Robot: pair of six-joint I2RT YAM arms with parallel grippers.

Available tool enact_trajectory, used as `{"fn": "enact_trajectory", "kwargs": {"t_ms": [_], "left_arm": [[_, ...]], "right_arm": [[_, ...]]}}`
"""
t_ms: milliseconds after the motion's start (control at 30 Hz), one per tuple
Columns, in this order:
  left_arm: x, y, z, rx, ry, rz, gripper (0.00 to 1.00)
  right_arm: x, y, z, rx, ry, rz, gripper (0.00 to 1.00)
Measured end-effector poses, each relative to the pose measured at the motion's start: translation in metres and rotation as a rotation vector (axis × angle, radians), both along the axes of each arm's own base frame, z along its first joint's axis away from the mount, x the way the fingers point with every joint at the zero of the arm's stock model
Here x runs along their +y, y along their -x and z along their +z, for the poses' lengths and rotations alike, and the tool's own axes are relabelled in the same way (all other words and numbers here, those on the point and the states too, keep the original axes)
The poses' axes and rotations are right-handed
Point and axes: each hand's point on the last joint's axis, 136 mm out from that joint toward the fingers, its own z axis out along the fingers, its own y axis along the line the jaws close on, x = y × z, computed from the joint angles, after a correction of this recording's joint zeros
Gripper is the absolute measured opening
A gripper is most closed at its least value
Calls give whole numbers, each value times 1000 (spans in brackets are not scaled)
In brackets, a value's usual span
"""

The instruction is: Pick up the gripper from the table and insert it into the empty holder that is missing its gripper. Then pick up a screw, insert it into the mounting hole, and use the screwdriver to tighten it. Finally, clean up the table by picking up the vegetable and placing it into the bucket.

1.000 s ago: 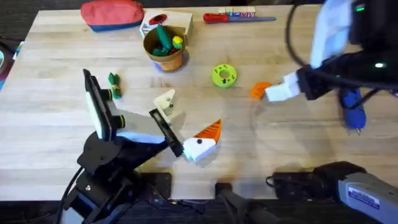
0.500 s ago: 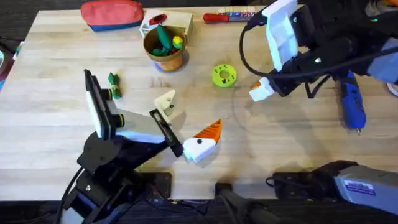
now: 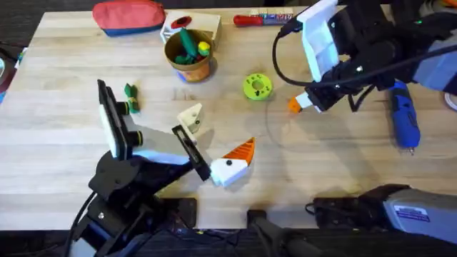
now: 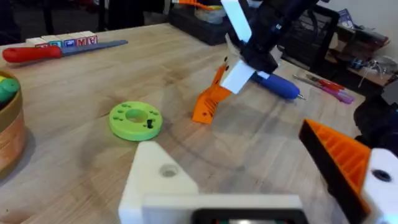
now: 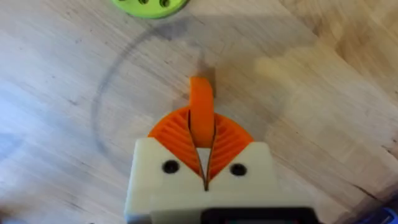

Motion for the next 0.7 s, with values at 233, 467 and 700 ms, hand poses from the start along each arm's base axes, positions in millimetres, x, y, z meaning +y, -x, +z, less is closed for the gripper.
{"fn": "enact_trajectory", "kwargs": {"t_ms": [233,467,700], "left_arm": [[0,0,0,0,0,0,988],[0,0,0,0,0,0,987],[0,0,0,0,0,0,987]], "right_arm": [[-4,11,47,-44,-14,0,4],[-17,25,139,-345,-168,-133,4],[9,27,129,-468,-592,-273,4]]}}
